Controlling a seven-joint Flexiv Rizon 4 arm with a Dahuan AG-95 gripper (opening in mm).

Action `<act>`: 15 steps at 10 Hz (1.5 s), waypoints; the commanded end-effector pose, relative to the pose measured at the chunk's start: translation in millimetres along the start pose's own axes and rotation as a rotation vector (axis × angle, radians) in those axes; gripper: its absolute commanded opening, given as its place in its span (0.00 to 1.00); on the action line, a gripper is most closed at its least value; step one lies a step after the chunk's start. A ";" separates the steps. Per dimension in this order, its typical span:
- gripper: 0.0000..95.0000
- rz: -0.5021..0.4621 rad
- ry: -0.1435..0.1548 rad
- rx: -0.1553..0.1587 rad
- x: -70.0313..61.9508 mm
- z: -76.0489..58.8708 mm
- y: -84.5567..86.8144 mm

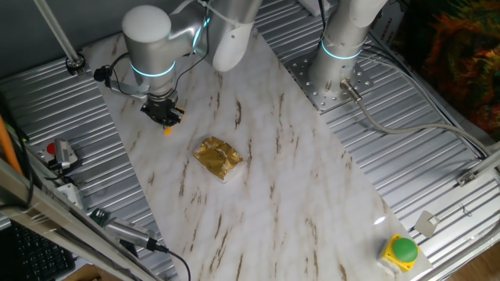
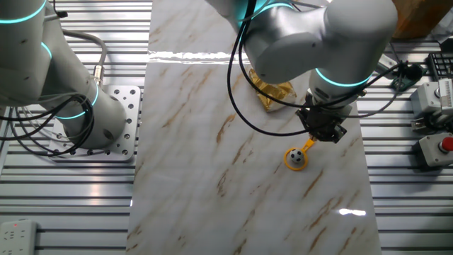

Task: Remove the bubble ring from the ball

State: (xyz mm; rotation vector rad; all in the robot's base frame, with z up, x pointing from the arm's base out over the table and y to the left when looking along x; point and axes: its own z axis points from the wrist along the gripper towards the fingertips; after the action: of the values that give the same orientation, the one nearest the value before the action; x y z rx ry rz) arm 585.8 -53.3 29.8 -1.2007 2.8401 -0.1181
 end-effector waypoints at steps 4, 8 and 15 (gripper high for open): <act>0.00 -0.003 0.006 0.005 -0.1 6.4 -0.6; 0.00 -0.002 0.004 0.003 -0.1 6.8 -0.6; 0.40 -0.024 0.003 0.003 -0.1 6.8 -0.6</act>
State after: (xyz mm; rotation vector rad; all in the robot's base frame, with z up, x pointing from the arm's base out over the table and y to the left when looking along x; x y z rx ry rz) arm 586.9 -53.9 22.8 -1.2371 2.8280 -0.1247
